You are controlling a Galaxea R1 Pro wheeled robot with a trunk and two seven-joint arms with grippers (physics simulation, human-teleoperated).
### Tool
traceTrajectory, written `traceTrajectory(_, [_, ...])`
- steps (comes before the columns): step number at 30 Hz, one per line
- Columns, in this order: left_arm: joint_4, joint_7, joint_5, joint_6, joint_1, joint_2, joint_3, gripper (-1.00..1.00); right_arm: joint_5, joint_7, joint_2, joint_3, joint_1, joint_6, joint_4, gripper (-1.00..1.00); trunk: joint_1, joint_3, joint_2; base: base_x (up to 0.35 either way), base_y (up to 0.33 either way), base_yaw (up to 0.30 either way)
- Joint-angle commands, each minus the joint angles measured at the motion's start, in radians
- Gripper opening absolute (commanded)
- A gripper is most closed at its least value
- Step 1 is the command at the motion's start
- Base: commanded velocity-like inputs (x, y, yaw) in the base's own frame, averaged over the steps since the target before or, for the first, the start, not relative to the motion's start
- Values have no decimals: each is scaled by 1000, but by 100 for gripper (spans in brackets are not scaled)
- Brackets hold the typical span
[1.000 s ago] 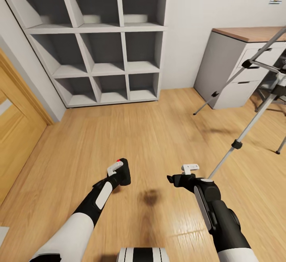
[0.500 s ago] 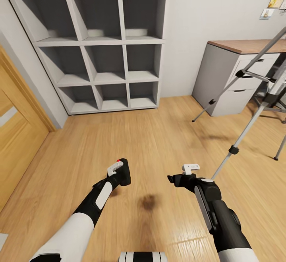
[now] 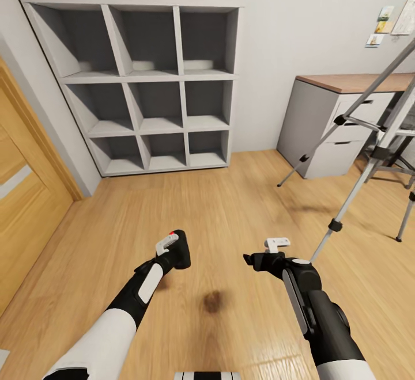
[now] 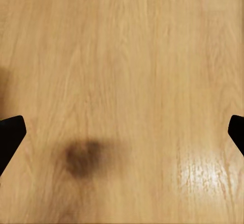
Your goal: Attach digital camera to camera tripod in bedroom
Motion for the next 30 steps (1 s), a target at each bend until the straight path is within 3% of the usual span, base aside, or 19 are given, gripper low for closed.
traceTrajectory(1, [-2,3,21,7,0,-1,4,-100,7,5,0,-1,0,4,-1,100,-1,3,0,0,0,0])
traceTrajectory(8, [-2,5,51,7,0,-1,5,-100,7,5,-2,-1,0,5,-2,100,-4,30,2,0,0,0])
traceTrajectory(19, [-2,5,56,8,-1,-1,5,-100,6,5,-5,-1,0,10,-1,100,-9,73,4,0,0,0])
traceTrajectory(30, [-3,5,59,8,0,-1,5,-100,8,5,-6,-5,-1,86,-1,100,-14,115,7,0,0,0])
